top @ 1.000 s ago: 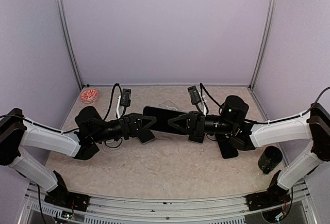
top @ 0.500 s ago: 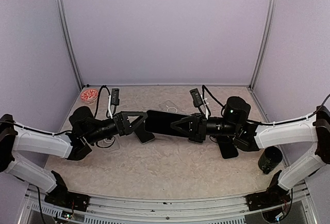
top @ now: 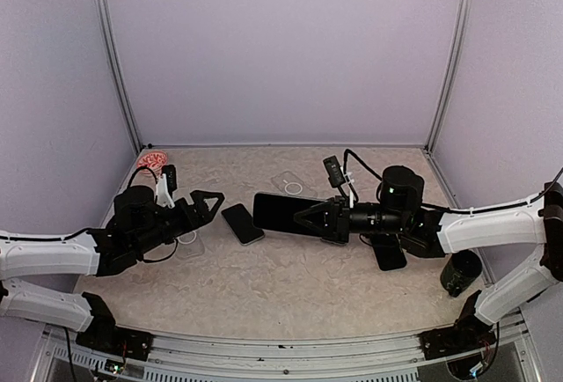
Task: Put the phone into the phone case
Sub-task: Pick up the phone case from the center of the board.
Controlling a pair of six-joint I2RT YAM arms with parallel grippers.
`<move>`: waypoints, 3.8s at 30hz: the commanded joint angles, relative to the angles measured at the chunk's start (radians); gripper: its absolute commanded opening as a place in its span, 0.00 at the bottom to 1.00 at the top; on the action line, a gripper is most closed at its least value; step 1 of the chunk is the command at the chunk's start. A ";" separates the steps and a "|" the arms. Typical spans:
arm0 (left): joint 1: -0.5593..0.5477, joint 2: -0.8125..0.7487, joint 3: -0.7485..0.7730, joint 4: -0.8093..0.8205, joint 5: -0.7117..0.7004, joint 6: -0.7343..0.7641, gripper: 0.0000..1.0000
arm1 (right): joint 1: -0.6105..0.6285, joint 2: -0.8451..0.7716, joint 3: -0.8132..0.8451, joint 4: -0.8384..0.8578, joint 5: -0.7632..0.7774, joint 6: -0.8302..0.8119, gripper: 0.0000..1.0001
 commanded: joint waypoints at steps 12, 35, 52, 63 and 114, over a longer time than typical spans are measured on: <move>0.007 0.082 0.051 -0.473 -0.422 -0.138 0.99 | -0.008 -0.033 -0.006 0.010 0.026 -0.046 0.00; 0.060 0.279 0.099 -0.580 -0.446 -0.165 0.87 | -0.008 -0.014 -0.008 0.013 0.021 -0.053 0.00; 0.080 0.351 0.108 -0.561 -0.443 -0.149 0.61 | -0.008 -0.003 0.012 -0.006 0.019 -0.062 0.00; 0.086 0.381 0.113 -0.546 -0.451 -0.132 0.44 | -0.008 0.013 0.030 -0.018 0.014 -0.069 0.00; -0.232 0.316 0.261 -0.316 -0.223 0.593 0.00 | -0.071 -0.248 0.156 -0.563 0.321 -0.178 0.00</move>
